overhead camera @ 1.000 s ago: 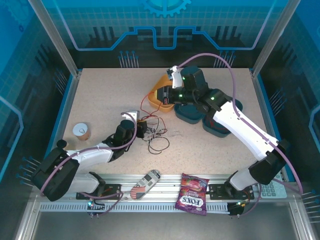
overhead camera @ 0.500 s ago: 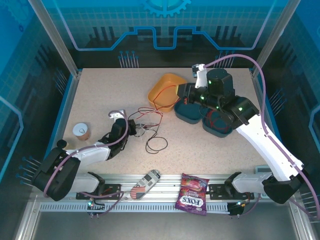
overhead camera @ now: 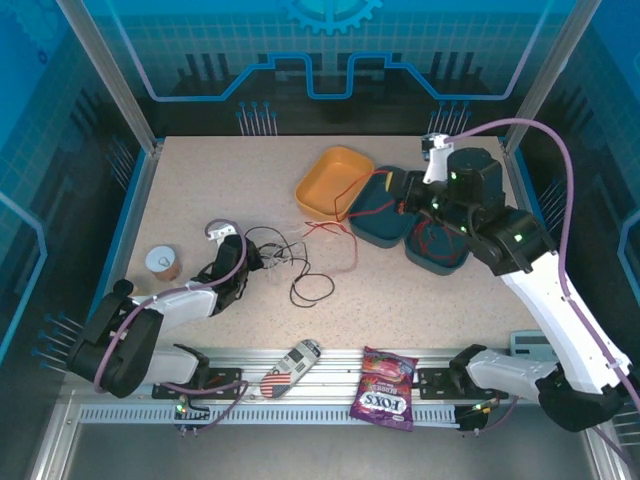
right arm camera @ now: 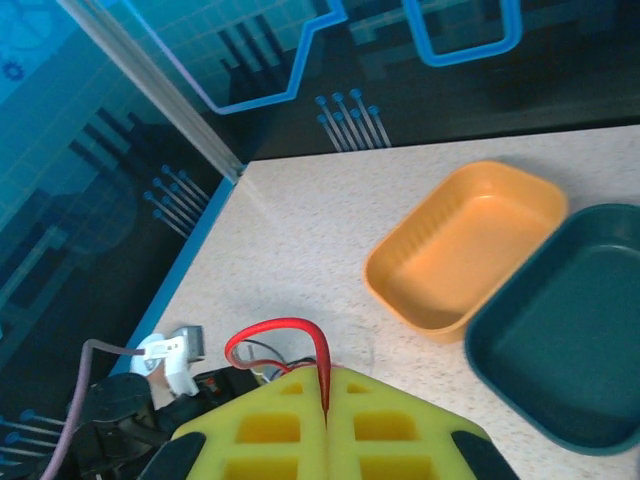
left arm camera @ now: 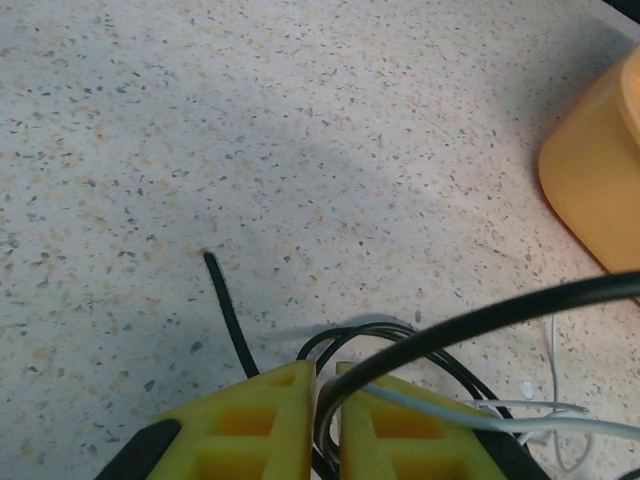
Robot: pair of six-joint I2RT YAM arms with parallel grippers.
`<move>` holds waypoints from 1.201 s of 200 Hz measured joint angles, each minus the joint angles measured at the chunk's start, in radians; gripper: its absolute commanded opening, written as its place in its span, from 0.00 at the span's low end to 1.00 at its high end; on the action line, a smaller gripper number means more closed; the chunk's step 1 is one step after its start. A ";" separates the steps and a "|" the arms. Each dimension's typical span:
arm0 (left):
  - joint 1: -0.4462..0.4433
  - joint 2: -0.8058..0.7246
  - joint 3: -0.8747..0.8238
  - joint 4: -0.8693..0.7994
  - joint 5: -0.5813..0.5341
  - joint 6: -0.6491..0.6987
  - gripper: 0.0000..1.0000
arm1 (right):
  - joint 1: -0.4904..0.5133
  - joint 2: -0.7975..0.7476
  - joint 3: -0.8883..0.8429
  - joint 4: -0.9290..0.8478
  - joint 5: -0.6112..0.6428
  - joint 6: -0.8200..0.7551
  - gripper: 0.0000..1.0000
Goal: Untangle the cables
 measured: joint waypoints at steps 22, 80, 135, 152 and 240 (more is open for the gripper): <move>0.005 0.000 0.000 -0.013 0.003 -0.011 0.14 | -0.024 -0.030 -0.014 -0.016 0.022 -0.003 0.00; 0.011 -0.009 0.000 -0.032 0.007 -0.011 0.15 | -0.048 -0.050 -0.034 -0.051 0.041 -0.010 0.00; 0.037 -0.010 0.000 -0.070 0.007 -0.011 0.16 | -0.068 -0.082 -0.043 -0.077 0.067 -0.010 0.00; 0.044 -0.010 0.000 -0.080 0.007 -0.011 0.16 | -0.072 -0.090 -0.049 -0.086 0.076 -0.010 0.00; 0.057 -0.107 0.020 -0.199 0.061 0.019 0.54 | -0.077 -0.114 -0.222 -0.019 0.008 0.019 0.00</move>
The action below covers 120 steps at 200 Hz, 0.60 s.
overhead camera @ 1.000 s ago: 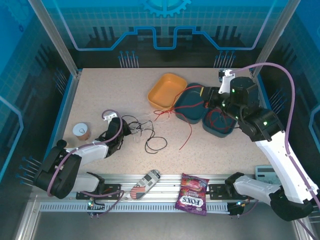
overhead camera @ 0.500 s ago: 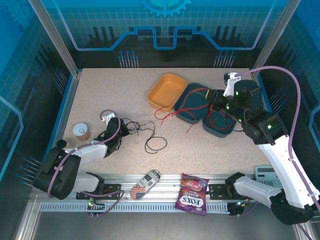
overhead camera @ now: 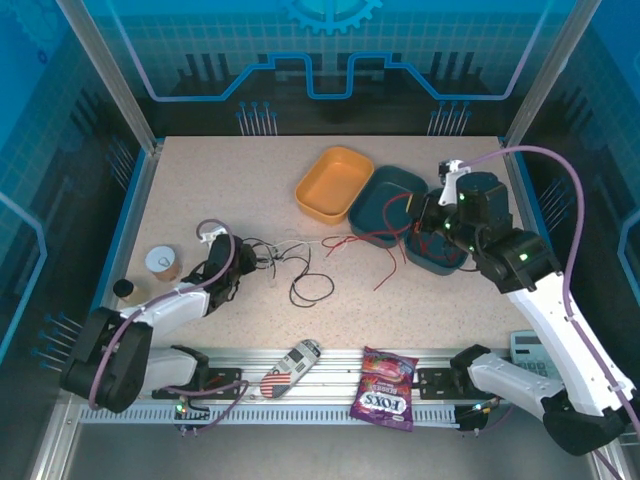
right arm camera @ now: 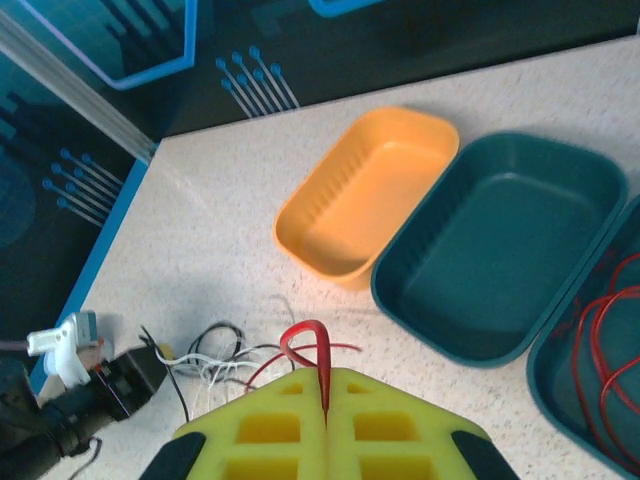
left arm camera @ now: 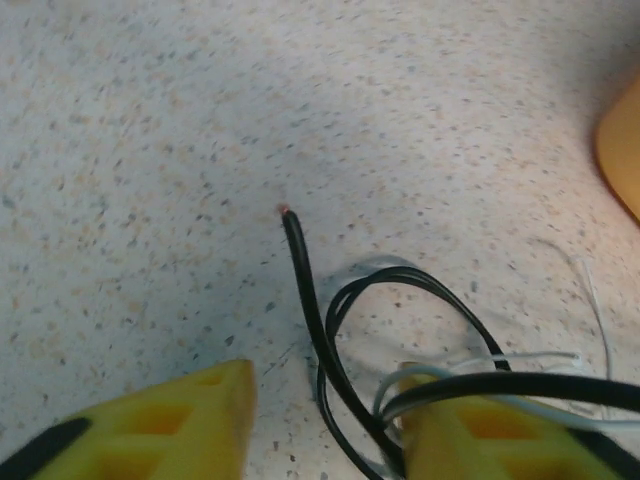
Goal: Untangle the cables
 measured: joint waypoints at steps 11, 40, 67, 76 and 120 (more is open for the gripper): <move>0.001 -0.031 0.010 -0.019 0.015 0.001 0.61 | 0.000 0.009 -0.033 0.019 -0.026 0.011 0.00; 0.003 -0.114 0.049 -0.083 0.061 0.034 0.81 | 0.014 0.055 -0.059 0.048 -0.058 0.021 0.00; 0.003 -0.190 0.090 -0.147 0.111 0.074 0.97 | 0.039 0.077 -0.058 0.072 -0.072 0.021 0.00; 0.003 -0.210 0.101 -0.164 0.126 0.085 0.99 | 0.044 0.079 -0.055 0.074 -0.076 0.021 0.00; 0.004 -0.307 0.120 -0.216 0.248 0.166 0.99 | 0.057 0.084 0.000 0.077 -0.079 0.020 0.00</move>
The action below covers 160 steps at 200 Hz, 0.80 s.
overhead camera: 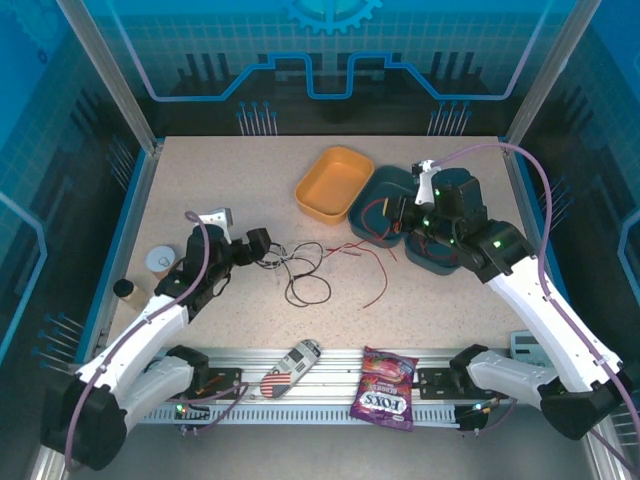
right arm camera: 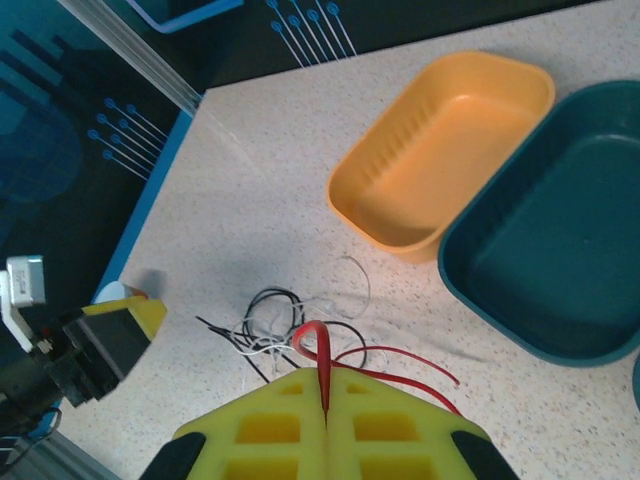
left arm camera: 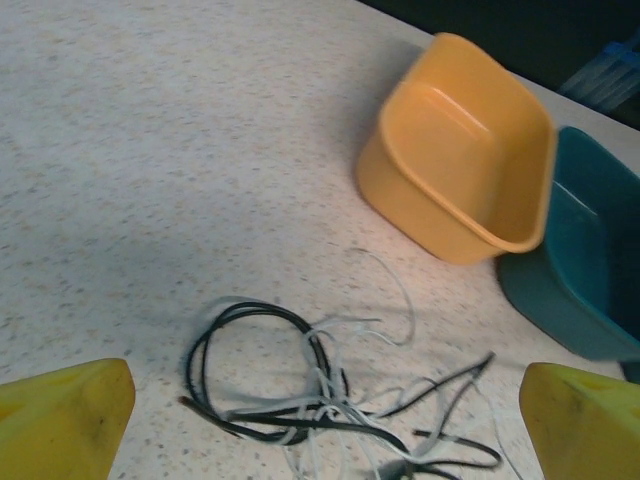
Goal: Untangle the cables
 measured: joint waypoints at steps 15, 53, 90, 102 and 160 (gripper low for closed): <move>0.000 -0.018 0.000 0.018 0.070 0.031 0.99 | 0.005 0.000 0.011 0.006 -0.002 -0.002 0.00; -0.034 0.016 -0.001 0.139 0.221 0.086 0.92 | 0.011 0.017 0.037 0.008 -0.034 -0.004 0.00; -0.161 0.156 0.038 0.195 0.305 0.190 0.80 | 0.020 0.057 0.071 0.019 -0.095 -0.019 0.00; -0.189 0.200 0.053 0.238 0.344 0.224 0.77 | 0.023 0.067 0.077 0.023 -0.109 -0.023 0.00; -0.182 0.457 0.162 0.447 0.582 0.311 0.68 | 0.026 0.094 0.089 0.028 -0.144 -0.030 0.00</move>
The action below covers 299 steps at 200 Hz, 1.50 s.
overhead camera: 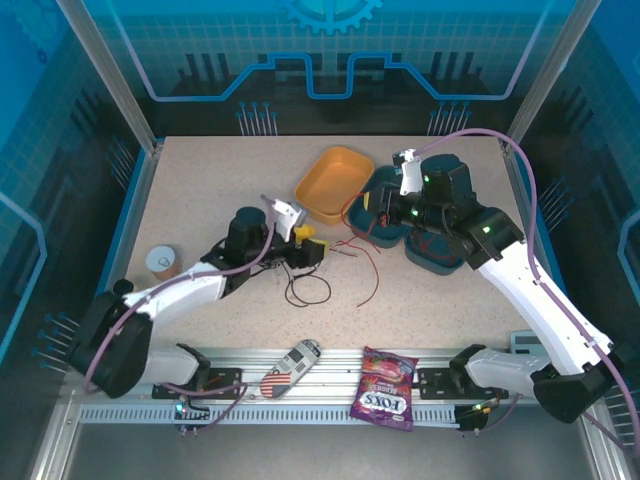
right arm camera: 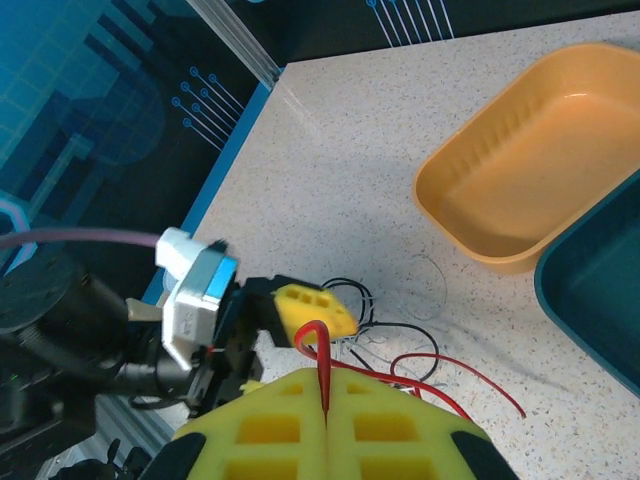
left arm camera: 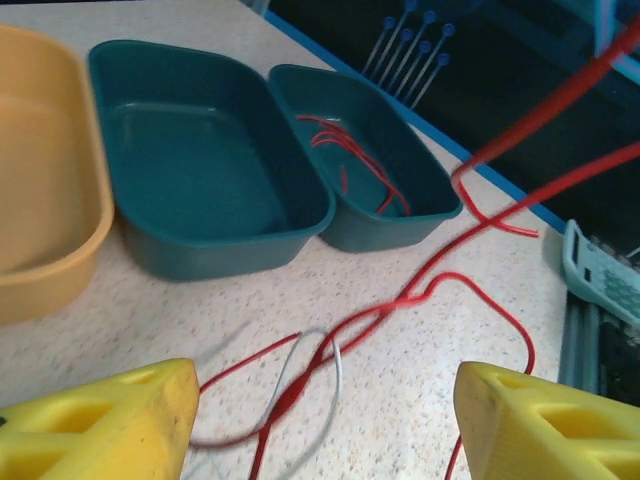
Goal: Untangle the cables
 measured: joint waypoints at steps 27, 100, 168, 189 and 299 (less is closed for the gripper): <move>0.035 0.142 0.105 0.055 0.160 -0.008 0.64 | 0.000 0.000 0.010 0.000 -0.005 -0.001 0.00; 0.031 0.257 0.240 -0.017 0.336 0.093 0.50 | 0.000 0.000 0.026 0.000 -0.005 -0.007 0.00; 0.005 0.318 0.314 -0.181 0.356 0.220 0.44 | -0.001 0.000 0.028 0.000 -0.005 -0.007 0.00; 0.000 0.317 0.315 -0.203 0.361 0.233 0.44 | -0.001 0.000 0.028 0.000 -0.005 -0.007 0.00; 0.000 0.312 0.299 -0.221 0.364 0.245 0.15 | -0.011 0.000 0.028 -0.001 0.004 -0.007 0.00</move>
